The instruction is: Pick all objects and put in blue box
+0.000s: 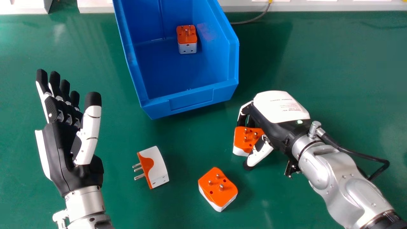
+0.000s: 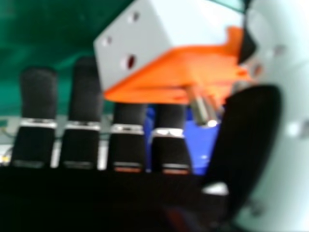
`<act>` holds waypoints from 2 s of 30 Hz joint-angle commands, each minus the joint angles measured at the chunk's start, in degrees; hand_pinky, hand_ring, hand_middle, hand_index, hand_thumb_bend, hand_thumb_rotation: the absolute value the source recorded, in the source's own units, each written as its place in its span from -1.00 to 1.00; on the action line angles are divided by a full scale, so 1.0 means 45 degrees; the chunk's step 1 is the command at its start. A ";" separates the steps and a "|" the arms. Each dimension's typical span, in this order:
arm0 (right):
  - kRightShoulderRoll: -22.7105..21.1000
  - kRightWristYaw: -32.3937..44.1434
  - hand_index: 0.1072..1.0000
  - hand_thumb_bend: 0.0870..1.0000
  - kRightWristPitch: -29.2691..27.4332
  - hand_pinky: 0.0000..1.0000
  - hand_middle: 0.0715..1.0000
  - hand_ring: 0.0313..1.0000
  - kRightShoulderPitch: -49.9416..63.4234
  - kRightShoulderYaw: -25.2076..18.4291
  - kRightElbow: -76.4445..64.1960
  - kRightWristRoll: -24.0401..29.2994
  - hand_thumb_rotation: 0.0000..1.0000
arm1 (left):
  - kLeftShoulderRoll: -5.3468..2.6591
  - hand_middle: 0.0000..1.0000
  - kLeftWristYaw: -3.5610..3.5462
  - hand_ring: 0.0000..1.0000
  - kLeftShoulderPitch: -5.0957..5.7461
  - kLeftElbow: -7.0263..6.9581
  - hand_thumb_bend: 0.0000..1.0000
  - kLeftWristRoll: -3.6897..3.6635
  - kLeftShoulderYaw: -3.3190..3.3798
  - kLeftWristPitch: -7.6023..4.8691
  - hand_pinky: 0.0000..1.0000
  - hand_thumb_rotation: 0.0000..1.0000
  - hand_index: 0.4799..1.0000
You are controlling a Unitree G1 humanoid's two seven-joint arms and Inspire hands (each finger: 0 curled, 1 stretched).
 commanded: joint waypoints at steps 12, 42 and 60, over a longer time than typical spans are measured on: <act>-0.0241 -0.0102 -0.02 -0.06 0.0262 -0.33 -0.08 -0.24 -0.0123 -0.0092 0.0190 -0.0256 -1.00 | -0.0297 1.00 0.0117 1.00 -0.0213 -0.0162 0.27 0.0094 -0.0045 -0.0152 1.00 -0.18 1.00; -0.0428 -0.0761 -0.03 -0.07 -0.0192 -0.34 -0.10 -0.25 0.0195 -0.0294 0.0021 -0.0181 -1.00 | -0.0241 1.00 0.0029 1.00 -0.0201 -0.0040 0.27 0.0100 0.0031 -0.0254 1.00 -0.19 1.00; -0.1415 -0.0216 -0.07 -0.07 -0.0337 -0.33 -0.08 -0.24 0.1729 -0.2249 -0.5036 0.0382 -1.00 | -0.0276 1.00 0.0072 1.00 -0.0152 -0.0045 0.28 0.0135 0.0069 -0.0297 1.00 -0.19 1.00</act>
